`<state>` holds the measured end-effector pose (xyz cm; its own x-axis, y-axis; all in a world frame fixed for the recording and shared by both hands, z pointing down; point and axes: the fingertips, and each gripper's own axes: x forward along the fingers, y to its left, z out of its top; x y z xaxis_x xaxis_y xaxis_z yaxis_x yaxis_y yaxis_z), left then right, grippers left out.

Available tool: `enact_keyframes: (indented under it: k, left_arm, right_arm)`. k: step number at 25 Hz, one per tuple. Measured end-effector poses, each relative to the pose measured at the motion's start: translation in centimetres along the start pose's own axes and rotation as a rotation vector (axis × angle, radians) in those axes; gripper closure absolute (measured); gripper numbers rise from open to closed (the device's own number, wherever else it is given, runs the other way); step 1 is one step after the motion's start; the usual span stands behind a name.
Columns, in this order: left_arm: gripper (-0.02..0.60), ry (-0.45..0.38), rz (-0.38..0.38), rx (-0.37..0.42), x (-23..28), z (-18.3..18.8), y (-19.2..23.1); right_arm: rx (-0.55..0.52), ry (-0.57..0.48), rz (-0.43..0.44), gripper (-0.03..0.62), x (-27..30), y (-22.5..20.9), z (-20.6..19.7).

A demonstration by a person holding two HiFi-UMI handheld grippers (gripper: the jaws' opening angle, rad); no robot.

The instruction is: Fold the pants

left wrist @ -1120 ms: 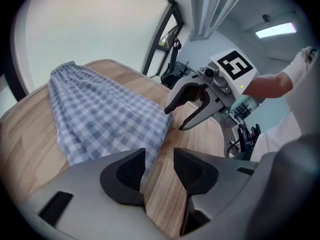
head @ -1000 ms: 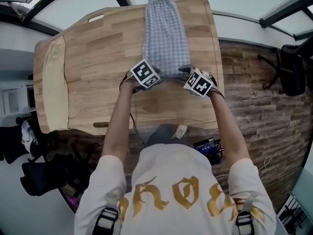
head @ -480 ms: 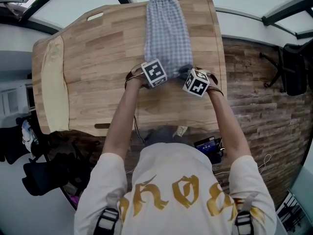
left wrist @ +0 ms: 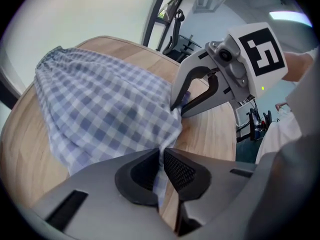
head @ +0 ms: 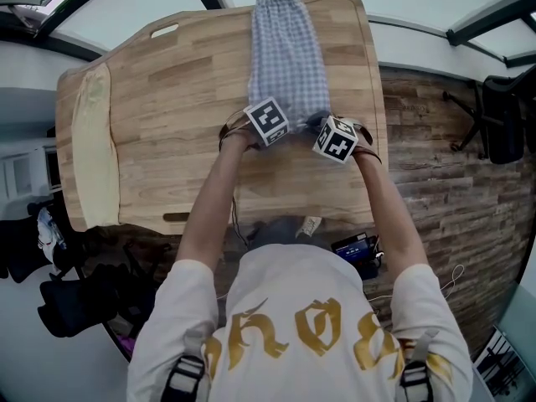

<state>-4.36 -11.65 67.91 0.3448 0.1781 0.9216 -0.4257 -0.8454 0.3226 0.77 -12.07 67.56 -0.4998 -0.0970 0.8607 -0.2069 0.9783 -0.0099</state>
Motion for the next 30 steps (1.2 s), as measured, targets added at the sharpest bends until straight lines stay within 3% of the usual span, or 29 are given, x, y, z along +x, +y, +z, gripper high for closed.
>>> enact_keyframes:
  k: [7, 14, 20, 24, 27, 30]
  left_arm:
    - [0.529, -0.011, -0.015, -0.079, -0.5, -1.7, -0.3]
    - [0.53, 0.006, -0.033, -0.092, -0.7, -3.2, -2.5]
    - [0.534, 0.0, -0.011, -0.067, -1.8, -3.8, -6.1]
    - [0.543, 0.097, 0.091, -0.001, -2.4, -6.5, -7.6]
    - [0.541, 0.033, 0.048, -0.025, -2.8, -7.0, -10.7]
    - [0.54, 0.006, 0.024, 0.015, -2.3, -6.7, -14.2]
  right_arm:
    - [0.033, 0.007, 0.023, 0.528, -1.2, 0.6, -1.4]
    - [0.051, -0.009, 0.039, 0.528, -2.5, 2.8, -1.9]
    - [0.039, -0.018, 0.032, 0.528, -5.1, 5.3, -2.6]
    - [0.009, -0.026, -0.017, 0.53, -7.7, 6.2, -2.9]
    - [-0.007, -0.06, -0.037, 0.53, -9.8, 7.5, -2.5]
    - [-0.031, -0.034, -0.037, 0.53, -10.2, 9.1, -3.1]
